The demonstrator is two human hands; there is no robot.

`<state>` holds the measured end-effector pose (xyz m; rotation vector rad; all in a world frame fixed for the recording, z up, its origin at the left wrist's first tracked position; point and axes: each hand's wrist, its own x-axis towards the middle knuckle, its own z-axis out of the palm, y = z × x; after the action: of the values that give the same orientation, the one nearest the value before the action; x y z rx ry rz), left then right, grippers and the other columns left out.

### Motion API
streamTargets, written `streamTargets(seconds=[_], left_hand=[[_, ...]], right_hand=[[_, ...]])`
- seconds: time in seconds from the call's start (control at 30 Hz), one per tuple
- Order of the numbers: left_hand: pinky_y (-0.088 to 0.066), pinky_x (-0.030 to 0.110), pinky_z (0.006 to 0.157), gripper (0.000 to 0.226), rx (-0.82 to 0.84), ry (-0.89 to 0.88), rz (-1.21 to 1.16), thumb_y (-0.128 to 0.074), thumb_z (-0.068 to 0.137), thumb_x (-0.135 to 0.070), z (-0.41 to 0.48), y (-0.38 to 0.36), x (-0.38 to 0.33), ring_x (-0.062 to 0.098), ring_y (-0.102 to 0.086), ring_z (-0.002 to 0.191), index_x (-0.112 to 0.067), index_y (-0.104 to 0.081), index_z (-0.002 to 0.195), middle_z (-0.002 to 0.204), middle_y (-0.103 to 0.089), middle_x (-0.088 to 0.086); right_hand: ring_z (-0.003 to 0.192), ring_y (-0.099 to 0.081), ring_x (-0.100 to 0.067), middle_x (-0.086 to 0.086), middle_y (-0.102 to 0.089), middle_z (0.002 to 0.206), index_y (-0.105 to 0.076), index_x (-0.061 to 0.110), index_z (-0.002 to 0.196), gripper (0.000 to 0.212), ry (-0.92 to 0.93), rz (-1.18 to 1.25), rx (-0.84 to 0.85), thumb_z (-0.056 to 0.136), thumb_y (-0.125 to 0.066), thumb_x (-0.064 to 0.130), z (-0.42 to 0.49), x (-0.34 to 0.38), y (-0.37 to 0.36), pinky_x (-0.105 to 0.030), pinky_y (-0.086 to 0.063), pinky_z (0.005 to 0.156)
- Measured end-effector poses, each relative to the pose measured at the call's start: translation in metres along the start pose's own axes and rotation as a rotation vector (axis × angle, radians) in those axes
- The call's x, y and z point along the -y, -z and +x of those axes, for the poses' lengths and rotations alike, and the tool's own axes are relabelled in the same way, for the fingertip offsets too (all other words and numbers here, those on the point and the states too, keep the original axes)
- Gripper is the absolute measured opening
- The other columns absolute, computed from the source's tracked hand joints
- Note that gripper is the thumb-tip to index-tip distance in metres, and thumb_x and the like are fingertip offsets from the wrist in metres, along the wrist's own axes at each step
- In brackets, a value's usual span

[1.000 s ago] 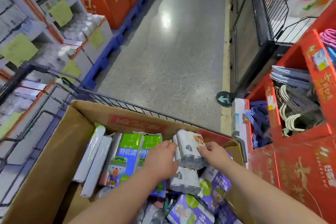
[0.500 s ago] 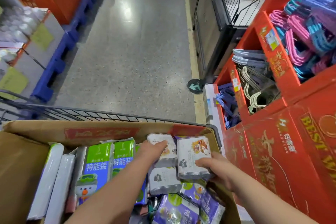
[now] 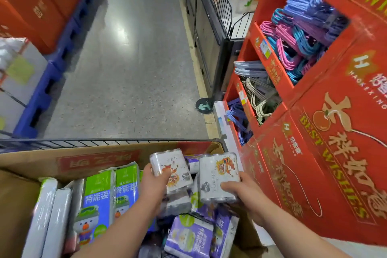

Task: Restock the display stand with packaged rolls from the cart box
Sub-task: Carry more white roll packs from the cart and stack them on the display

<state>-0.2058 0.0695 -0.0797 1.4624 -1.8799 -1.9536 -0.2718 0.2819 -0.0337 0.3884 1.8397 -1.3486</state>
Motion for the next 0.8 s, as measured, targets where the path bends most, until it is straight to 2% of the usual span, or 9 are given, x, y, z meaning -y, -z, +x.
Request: streamTargets(seconds=[0.1,0.23,0.27,0.33,0.47,0.57,0.63,0.7,0.8], left_hand=[[-0.052,0.029,0.066,0.026,0.076,-0.029,-0.056,-0.061,0.088,-0.002,-0.024,-0.012,-0.006,0.024,-0.066,0.083,-0.005,-0.056,0.114,0.104,-0.069,0.013],[-0.051,0.033,0.074,0.037,0.216,-0.088,-0.044,-0.061,0.088,-0.006,-0.074,-0.036,-0.011,0.023,-0.066,0.089,-0.016,-0.05,0.121,0.104,-0.068,0.005],[-0.049,0.033,0.074,0.038,0.241,-0.097,-0.021,-0.062,0.088,-0.008,-0.089,-0.044,-0.011,0.021,-0.065,0.088,-0.02,-0.048,0.121,0.103,-0.067,0.003],[-0.048,0.029,0.067,0.038,0.302,-0.141,0.002,-0.062,0.088,-0.008,-0.123,-0.061,-0.006,0.018,-0.063,0.084,-0.017,-0.051,0.123,0.102,-0.068,0.003],[-0.052,0.019,0.052,0.034,0.455,-0.19,0.052,-0.059,0.089,0.0,-0.208,-0.103,0.012,0.017,-0.064,0.08,-0.01,-0.054,0.121,0.1,-0.068,0.007],[-0.053,0.016,0.051,0.037,0.596,-0.197,0.071,-0.055,0.091,0.004,-0.275,-0.135,0.035,0.02,-0.064,0.081,-0.004,-0.052,0.126,0.108,-0.066,0.015],[-0.051,0.017,0.053,0.038,0.686,-0.234,0.121,-0.057,0.091,0.0,-0.318,-0.159,0.053,0.015,-0.064,0.082,-0.007,-0.051,0.128,0.109,-0.066,0.011],[-0.049,0.013,0.052,0.04,0.778,-0.248,0.158,-0.06,0.09,-0.003,-0.361,-0.183,0.07,0.012,-0.064,0.083,-0.009,-0.051,0.129,0.112,-0.066,0.01],[-0.052,0.018,0.049,0.039,0.908,-0.254,0.206,-0.062,0.089,-0.003,-0.421,-0.216,0.092,0.018,-0.068,0.081,-0.009,-0.052,0.126,0.111,-0.067,0.013]], right_hand=[[0.088,-0.067,-0.019,-0.005,-0.069,0.103,-0.053,0.015,0.113,0.032,0.049,0.046,-0.009,0.085,-0.063,0.004,-0.021,-0.005,0.014,-0.025,-0.053,0.063],[0.095,-0.067,-0.025,-0.007,-0.069,0.106,-0.053,0.015,0.116,0.037,0.102,0.105,-0.062,0.083,-0.066,0.005,-0.054,-0.027,0.048,-0.035,-0.054,0.075],[0.096,-0.067,-0.025,-0.006,-0.069,0.108,-0.052,0.017,0.116,0.037,0.115,0.123,-0.074,0.083,-0.066,0.008,-0.066,-0.035,0.059,-0.035,-0.053,0.074],[0.097,-0.065,-0.026,-0.006,-0.067,0.109,-0.051,0.019,0.117,0.039,0.143,0.178,-0.115,0.082,-0.068,0.013,-0.095,-0.053,0.084,-0.035,-0.052,0.072],[0.098,-0.065,-0.035,-0.013,-0.065,0.111,-0.052,0.019,0.115,0.058,0.183,0.293,-0.232,0.061,-0.074,0.027,-0.16,-0.111,0.139,-0.05,-0.057,0.08],[0.092,-0.067,-0.027,-0.008,-0.068,0.108,-0.054,0.019,0.113,0.039,0.204,0.396,-0.328,0.077,-0.068,0.016,-0.219,-0.166,0.179,-0.039,-0.058,0.073],[0.098,-0.067,-0.029,-0.004,-0.07,0.107,-0.055,0.021,0.113,0.049,0.202,0.443,-0.416,0.067,-0.069,0.021,-0.26,-0.203,0.207,-0.046,-0.055,0.084],[0.098,-0.067,-0.029,-0.006,-0.071,0.107,-0.056,0.02,0.113,0.058,0.221,0.491,-0.487,0.056,-0.065,0.024,-0.299,-0.238,0.232,-0.046,-0.054,0.086],[0.08,-0.064,-0.021,-0.004,-0.071,0.094,-0.057,0.017,0.105,0.041,0.256,0.562,-0.602,0.066,-0.067,0.018,-0.353,-0.282,0.264,-0.031,-0.052,0.069]])
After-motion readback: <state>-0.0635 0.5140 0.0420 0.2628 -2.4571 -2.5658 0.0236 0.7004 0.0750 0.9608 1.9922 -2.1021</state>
